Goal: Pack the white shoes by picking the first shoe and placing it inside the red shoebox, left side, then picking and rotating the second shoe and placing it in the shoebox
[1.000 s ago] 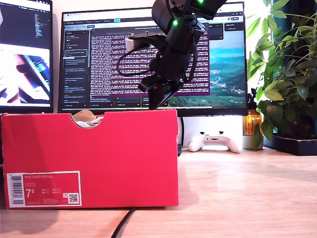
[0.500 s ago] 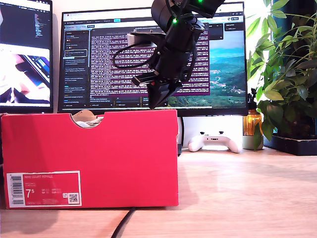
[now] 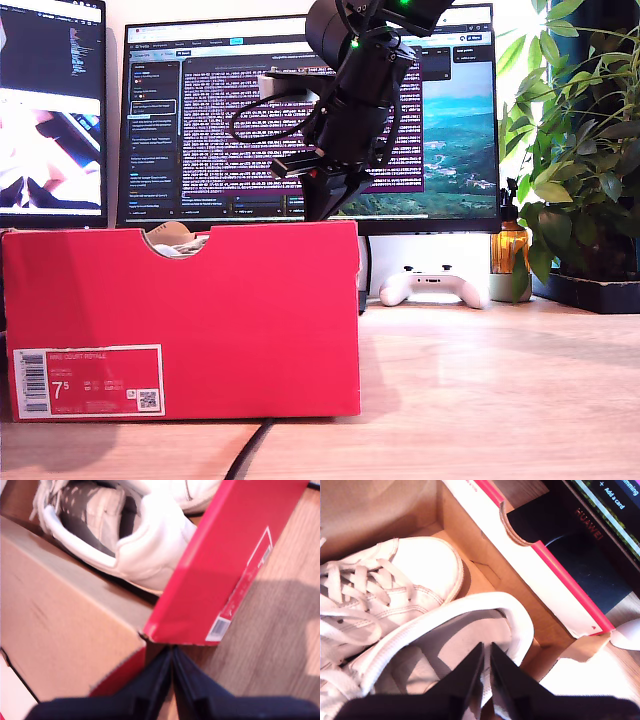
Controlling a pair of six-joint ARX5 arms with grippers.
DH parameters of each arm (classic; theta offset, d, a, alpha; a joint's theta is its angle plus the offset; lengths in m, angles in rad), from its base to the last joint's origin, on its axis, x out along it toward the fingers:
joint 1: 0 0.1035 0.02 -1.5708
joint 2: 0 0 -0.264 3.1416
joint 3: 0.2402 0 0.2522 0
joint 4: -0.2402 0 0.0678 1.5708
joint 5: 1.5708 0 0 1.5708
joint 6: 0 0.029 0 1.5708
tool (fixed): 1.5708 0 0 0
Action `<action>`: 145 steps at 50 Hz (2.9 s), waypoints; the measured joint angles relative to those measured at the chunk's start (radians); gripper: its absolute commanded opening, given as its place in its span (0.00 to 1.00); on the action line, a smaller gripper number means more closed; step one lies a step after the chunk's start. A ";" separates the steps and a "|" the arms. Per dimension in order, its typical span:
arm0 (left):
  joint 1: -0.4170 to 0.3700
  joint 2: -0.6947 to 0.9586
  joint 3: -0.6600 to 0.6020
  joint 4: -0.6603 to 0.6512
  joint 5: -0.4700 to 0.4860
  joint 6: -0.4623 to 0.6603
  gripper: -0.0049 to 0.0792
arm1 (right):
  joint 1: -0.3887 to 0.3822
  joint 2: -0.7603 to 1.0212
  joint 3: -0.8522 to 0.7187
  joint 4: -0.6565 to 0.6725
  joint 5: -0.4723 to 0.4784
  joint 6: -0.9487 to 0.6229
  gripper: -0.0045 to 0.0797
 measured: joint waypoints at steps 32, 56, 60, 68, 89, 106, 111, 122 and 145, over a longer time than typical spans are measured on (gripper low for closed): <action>-0.013 -0.067 0.213 -0.150 0.018 -0.129 0.04 | -0.136 -0.027 0.000 -0.159 -0.057 0.102 0.05; 0.045 -0.066 0.216 -0.055 0.090 -0.235 0.04 | -0.280 -0.110 0.000 -0.270 -0.089 0.131 0.05; 0.101 -0.066 0.216 0.000 0.145 -0.237 0.04 | -0.297 -0.119 0.000 -0.271 -0.089 0.131 0.05; 0.232 -0.061 0.216 0.079 0.256 -0.237 0.04 | -0.326 -0.161 -0.008 -0.263 -0.089 0.131 0.05; 0.429 0.011 0.216 0.215 0.532 -0.237 0.04 | -0.374 -0.440 -0.404 -0.032 -0.050 0.157 0.05; 0.481 0.113 0.216 0.274 0.596 -0.252 0.04 | -0.394 -0.713 -0.738 0.179 -0.032 0.157 0.05; 0.518 0.111 0.216 0.293 0.600 -0.295 0.04 | -0.403 -0.774 -0.810 0.262 -0.030 0.157 0.05; 0.542 0.111 0.214 0.350 0.569 -0.355 0.04 | -0.433 -0.868 -0.953 0.372 -0.025 0.157 0.05; 0.500 0.051 0.026 0.552 0.296 -0.520 0.04 | -0.441 -0.926 -1.110 0.491 0.035 0.214 0.05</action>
